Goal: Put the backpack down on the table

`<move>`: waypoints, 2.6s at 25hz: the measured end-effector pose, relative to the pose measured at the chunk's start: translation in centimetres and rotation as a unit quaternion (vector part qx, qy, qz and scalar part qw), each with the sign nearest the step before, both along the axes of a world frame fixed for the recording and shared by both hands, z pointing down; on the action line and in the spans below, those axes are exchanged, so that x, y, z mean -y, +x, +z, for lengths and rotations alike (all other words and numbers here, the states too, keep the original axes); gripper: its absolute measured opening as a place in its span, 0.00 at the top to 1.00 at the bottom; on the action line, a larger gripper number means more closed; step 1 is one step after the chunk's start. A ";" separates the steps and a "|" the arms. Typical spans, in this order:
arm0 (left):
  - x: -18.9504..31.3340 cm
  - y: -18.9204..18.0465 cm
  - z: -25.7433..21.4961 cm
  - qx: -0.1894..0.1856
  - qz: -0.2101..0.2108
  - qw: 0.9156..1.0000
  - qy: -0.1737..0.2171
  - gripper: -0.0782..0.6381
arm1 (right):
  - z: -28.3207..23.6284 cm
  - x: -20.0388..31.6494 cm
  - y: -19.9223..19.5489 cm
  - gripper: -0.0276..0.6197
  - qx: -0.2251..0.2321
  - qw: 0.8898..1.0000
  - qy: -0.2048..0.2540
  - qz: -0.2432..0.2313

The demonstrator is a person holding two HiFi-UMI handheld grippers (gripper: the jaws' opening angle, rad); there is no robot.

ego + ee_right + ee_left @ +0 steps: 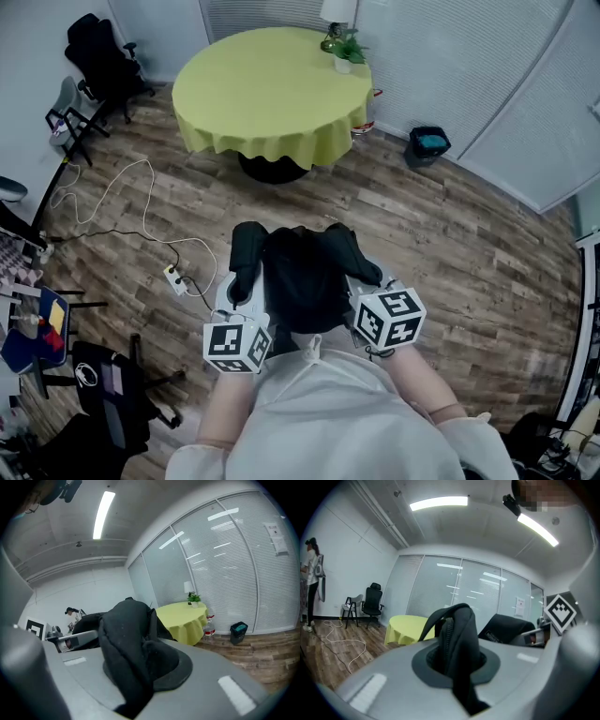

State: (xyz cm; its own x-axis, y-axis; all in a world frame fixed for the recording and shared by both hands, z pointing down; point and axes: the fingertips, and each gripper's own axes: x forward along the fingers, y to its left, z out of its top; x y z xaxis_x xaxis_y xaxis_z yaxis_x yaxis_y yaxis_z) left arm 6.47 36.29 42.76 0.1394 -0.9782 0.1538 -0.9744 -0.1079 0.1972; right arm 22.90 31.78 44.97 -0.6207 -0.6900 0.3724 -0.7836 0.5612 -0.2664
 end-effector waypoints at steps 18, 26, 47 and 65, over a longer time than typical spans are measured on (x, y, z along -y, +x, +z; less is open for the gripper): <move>14.3 -19.1 -1.6 0.006 0.016 1.000 0.006 0.86 | -1.3 13.6 -18.2 0.92 0.021 0.999 -0.014 0.031; 18.7 -21.7 -0.4 0.001 0.000 1.000 -0.005 0.86 | -0.1 18.8 -20.8 0.92 0.022 0.999 -0.027 0.014; 46.7 -19.9 -3.1 0.021 -0.073 0.997 0.009 0.86 | -2.3 49.6 -20.4 0.92 0.038 0.996 -0.003 -0.075; 64.6 -22.7 -2.3 0.031 -0.014 0.999 -0.014 0.86 | -1.1 65.7 -23.0 0.92 0.031 0.999 -0.013 -0.019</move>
